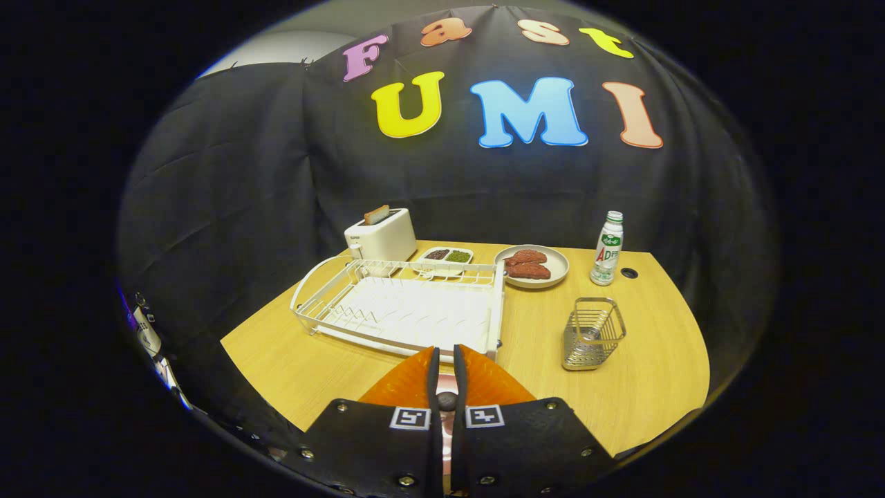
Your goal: Take the plate from the dish rack, then take the spoon from the basket and place it into the plate.
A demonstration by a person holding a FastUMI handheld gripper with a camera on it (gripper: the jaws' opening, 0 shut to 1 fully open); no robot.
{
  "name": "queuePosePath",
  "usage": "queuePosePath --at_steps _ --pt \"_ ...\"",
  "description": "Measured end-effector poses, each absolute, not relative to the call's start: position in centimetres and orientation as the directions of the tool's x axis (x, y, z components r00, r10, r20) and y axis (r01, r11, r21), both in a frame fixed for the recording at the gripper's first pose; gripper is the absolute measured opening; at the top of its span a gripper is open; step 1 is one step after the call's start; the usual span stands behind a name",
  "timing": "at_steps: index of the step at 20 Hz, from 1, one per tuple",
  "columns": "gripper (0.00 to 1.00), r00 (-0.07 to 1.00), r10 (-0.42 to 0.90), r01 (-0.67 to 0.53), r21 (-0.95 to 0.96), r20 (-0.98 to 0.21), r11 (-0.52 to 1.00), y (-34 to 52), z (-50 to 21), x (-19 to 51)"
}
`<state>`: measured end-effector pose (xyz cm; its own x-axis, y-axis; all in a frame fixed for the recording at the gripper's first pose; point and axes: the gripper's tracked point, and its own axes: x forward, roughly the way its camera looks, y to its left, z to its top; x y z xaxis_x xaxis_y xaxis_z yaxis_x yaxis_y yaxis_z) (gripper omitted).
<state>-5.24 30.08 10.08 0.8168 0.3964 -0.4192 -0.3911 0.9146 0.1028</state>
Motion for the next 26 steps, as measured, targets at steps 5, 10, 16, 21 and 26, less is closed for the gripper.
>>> queuePosePath --at_steps 5,10,16,21,26 --pt "0.04 0.776 0.446 -0.452 0.101 -0.447 0.886 33.6 8.3 -4.5" --pt "0.09 0.743 0.459 -0.486 0.078 -0.488 0.87 35.6 6.6 -3.9" --pt "0.2 0.774 0.438 -0.474 0.04 -0.458 0.88 34.2 8.4 -2.4" --pt "0.19 0.845 0.389 -0.413 0.013 -0.366 0.911 30.6 12.4 -1.8" --pt "0.19 0.922 0.285 -0.288 0.029 -0.261 0.957 24.5 17.5 -1.8"
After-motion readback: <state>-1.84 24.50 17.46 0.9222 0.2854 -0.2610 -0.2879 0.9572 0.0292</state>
